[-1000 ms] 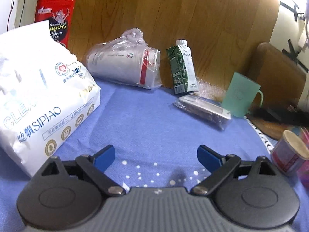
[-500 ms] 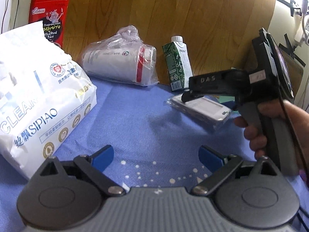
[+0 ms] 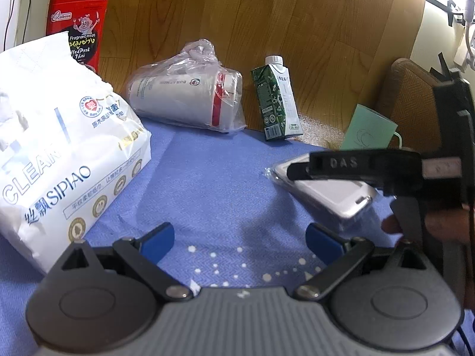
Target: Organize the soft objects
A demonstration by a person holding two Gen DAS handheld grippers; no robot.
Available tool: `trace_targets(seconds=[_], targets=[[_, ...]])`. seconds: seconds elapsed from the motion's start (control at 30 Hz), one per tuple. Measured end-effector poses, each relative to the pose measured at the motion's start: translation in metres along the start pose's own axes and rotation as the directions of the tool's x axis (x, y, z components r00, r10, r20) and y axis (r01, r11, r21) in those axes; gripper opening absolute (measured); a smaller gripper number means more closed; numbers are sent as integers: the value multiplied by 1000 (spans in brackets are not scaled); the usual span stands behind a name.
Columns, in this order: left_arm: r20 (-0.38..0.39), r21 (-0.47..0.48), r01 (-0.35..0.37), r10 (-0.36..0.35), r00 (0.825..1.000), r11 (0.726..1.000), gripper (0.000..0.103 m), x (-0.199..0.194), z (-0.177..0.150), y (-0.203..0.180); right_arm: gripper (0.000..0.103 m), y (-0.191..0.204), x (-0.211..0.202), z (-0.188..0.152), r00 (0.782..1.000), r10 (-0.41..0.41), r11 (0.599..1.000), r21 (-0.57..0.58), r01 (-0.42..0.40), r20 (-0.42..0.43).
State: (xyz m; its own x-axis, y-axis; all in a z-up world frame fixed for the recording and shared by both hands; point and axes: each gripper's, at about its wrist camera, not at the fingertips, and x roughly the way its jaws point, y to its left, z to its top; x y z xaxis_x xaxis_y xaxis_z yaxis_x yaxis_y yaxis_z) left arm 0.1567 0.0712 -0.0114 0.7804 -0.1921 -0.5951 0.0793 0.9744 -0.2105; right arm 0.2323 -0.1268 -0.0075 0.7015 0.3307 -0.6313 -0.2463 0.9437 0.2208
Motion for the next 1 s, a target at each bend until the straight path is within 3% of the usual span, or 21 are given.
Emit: trace_targets(seconds=[0.57, 1.0], targets=[[1, -11, 4, -4, 1000, 1000, 100, -2, 1, 0, 68, 9, -37, -38, 998, 35, 997, -76, -31, 53], [0, -16, 12, -12, 1000, 1000, 102, -1, 1, 0, 66, 4, -85, -75, 997, 59, 983, -174, -51, 43]])
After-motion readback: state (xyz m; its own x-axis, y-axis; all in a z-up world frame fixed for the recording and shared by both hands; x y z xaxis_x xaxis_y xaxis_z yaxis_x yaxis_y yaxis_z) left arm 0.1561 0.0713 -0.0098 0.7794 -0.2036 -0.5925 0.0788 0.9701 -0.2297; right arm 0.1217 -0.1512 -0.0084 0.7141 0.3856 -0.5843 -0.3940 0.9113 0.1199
